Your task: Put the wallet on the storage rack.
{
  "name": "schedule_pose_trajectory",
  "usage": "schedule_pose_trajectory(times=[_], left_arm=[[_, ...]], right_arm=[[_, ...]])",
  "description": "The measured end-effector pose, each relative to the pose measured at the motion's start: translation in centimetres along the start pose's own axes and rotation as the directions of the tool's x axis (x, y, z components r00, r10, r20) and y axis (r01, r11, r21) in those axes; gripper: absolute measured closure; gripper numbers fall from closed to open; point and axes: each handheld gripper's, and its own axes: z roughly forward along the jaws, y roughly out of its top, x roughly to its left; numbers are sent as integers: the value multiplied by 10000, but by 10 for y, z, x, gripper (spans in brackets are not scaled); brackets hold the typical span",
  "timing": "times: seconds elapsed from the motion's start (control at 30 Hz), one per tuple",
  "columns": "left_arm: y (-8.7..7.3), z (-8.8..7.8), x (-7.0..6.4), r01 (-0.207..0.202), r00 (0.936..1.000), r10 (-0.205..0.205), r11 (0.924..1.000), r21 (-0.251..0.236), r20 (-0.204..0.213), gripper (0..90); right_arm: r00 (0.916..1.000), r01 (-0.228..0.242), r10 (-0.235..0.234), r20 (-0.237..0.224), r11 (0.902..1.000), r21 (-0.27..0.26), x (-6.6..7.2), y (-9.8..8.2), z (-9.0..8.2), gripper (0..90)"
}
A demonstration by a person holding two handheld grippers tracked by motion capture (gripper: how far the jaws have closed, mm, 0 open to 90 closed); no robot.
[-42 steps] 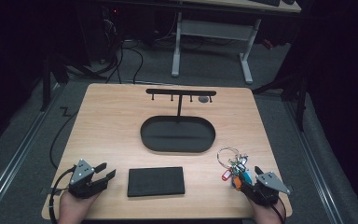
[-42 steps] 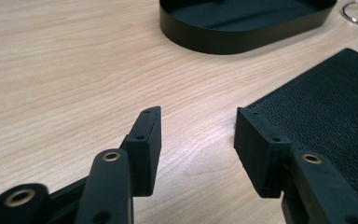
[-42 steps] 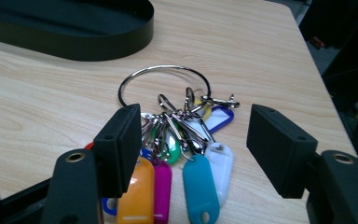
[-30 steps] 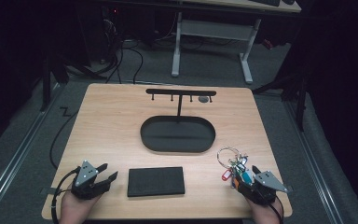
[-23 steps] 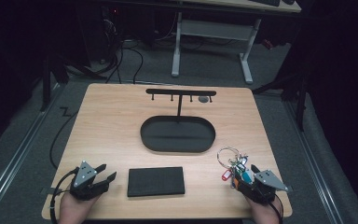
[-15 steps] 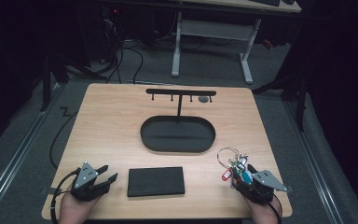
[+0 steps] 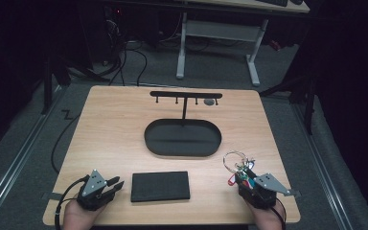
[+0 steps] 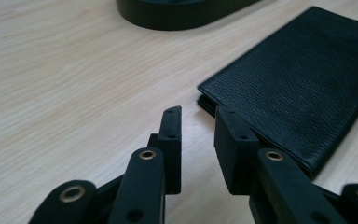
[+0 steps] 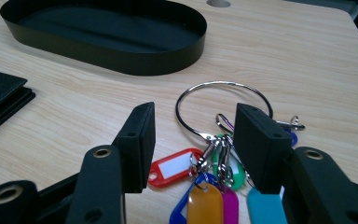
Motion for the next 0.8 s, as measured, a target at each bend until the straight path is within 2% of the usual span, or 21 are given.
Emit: schedule_pose_trajectory(times=[0.03,0.07,0.13,0.17,0.23,0.37,0.47,0.6,0.63,0.7,0.8], left_arm=[[0,-1,-4,-234,9997,233,9997,44,42,728],[0,-1,-4,-234,9997,233,9997,44,42,723],[1,-3,-15,-886,9959,887,9960,-106,176,694],[1,-4,-18,-1056,9942,1058,9943,-123,167,679],[2,-5,-24,-1314,9911,1318,9911,-220,189,657],[4,-4,-35,-1757,9826,1778,9836,-414,531,605],[7,0,-45,-2178,9722,2209,9749,-466,780,545],[10,8,-57,-2822,9529,2851,9584,-419,1031,509],[11,12,-60,-3007,9459,3030,9530,-367,1165,503],[12,17,-64,-3295,9357,3305,9437,-296,1234,490],[15,23,-69,-3572,9244,3580,9335,-307,1318,482]], right_arm=[[10000,35,-35,-45,10000,4,0,1,2,493],[10000,35,-35,-45,10000,4,0,1,2,493],[9998,105,-104,-141,9999,96,3,3,7,491],[9996,195,-193,-190,9997,115,4,4,9,488],[9995,207,-203,-233,9996,166,5,5,11,484],[9991,273,-266,-340,9994,189,7,6,14,480],[9990,265,-257,-375,9994,207,6,6,15,478],[9989,273,-263,-376,9993,256,6,5,15,476],[9990,252,-243,-363,9993,267,6,5,14,476],[9993,227,-218,-311,9993,282,5,3,12,476],[9997,146,-139,-218,9994,326,2,0,7,476]])
